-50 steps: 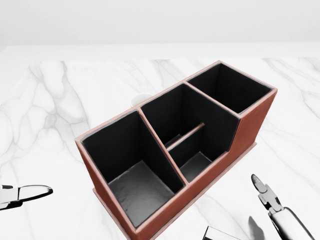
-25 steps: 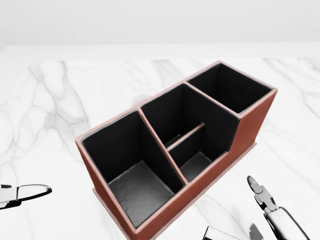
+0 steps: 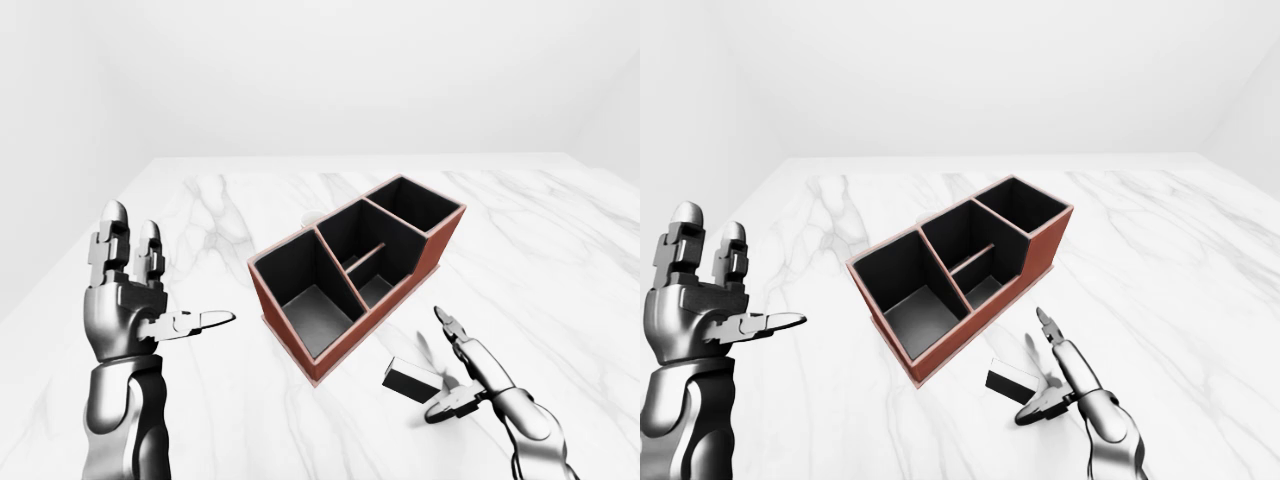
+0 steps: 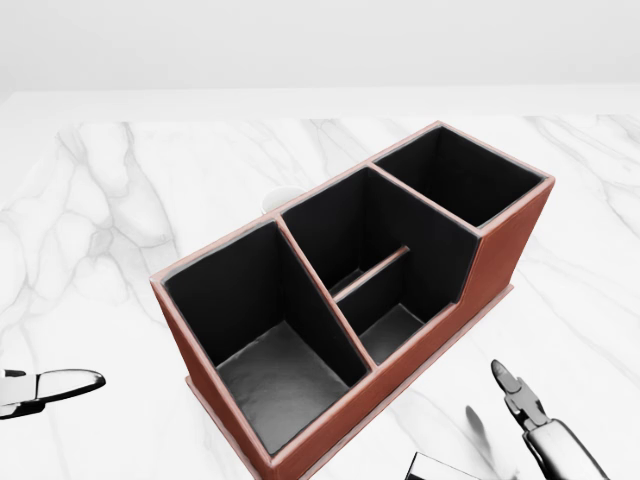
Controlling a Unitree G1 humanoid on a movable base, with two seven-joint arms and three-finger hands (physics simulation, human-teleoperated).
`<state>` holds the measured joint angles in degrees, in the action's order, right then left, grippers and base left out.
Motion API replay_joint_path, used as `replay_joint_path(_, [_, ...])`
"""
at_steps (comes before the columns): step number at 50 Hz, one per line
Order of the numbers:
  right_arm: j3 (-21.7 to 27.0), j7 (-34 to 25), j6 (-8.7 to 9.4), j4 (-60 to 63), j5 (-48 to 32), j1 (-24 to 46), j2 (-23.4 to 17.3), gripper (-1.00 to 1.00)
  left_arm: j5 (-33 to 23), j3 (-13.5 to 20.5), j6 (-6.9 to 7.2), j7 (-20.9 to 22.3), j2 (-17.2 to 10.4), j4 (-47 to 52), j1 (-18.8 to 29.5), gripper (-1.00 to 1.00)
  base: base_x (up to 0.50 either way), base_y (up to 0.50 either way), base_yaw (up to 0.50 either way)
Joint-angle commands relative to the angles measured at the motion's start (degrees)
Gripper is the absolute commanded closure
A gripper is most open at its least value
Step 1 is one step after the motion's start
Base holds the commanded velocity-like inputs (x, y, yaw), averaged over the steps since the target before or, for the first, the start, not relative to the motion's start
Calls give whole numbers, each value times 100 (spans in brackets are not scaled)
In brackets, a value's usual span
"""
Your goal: Pick up the book and place it in the left compartment of the caddy.
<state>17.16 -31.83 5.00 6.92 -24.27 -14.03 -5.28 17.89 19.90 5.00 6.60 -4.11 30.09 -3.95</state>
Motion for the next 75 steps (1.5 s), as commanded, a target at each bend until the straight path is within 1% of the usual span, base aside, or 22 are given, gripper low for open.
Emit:
replay_joint_path(1, [-54,84,0,-184,49,42,-42,-100,-9,-14,0,-3,6,5,-8,-100,0,0,0])
replay_joint_path(28, [-191,207,0,-542,105,167,-134,-100,-18,-10,0,-4,7,17,0,-100,0,0,0])
replay_joint_path(36, [-279,368,0,-1008,213,340,-193,-100,10,27,0,-12,-11,25,10,-100,0,0,0])
replay_joint_path(53, [-420,521,0,-1278,334,437,-253,-100,32,43,0,-16,-12,64,6,-100,0,0,0])
replay_joint_path(54, [-439,534,0,-1233,339,441,-242,78,36,49,0,-23,-15,82,7,-100,0,0,0])
replay_joint_path(55, [-444,541,0,-1220,346,438,-240,98,36,50,0,-21,-13,80,5,-100,0,0,0])
replay_joint_path(56, [-470,550,0,-1202,334,435,-238,100,41,53,0,-26,-14,93,7,-100,0,0,0])
replay_joint_path(67, [-473,617,0,-1235,391,499,-262,100,44,57,0,-26,-13,75,12,-100,0,0,0])
replay_joint_path(75, [-493,571,0,-978,357,463,-251,100,51,56,0,-34,-9,117,1,-100,0,0,0])
